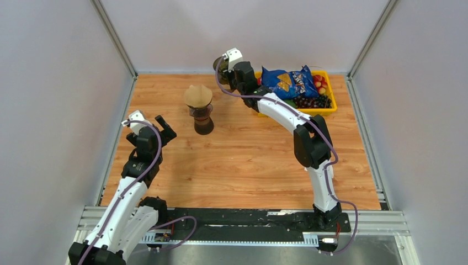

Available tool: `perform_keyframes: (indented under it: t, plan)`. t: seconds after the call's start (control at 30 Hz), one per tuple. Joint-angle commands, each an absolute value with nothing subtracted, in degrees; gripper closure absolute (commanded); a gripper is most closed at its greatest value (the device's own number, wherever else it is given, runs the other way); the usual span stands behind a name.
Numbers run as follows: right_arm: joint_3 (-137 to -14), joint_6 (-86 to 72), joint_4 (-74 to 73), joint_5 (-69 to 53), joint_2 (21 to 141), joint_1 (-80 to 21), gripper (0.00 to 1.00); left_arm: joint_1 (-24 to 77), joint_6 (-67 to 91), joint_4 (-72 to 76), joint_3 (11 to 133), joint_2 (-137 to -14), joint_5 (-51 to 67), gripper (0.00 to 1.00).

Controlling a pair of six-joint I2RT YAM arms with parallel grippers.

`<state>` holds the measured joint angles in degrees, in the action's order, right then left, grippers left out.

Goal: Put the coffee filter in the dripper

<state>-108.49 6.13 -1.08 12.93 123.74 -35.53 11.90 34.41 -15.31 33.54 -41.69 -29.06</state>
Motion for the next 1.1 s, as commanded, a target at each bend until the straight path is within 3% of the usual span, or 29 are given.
perform_keyframes:
  t: [0.0, 1.07]
  plan:
    - [-111.92, 6.25, 0.41, 13.40, 123.96, -35.15, 1.00, 11.51, 34.34, -13.42, 33.58, -42.04, -29.41, 0.00]
    - [-110.39, 4.77, -1.86, 14.77, 121.58, -34.95, 0.94, 11.45, 33.91, -13.62, 33.87, -41.71, -28.13, 0.00]
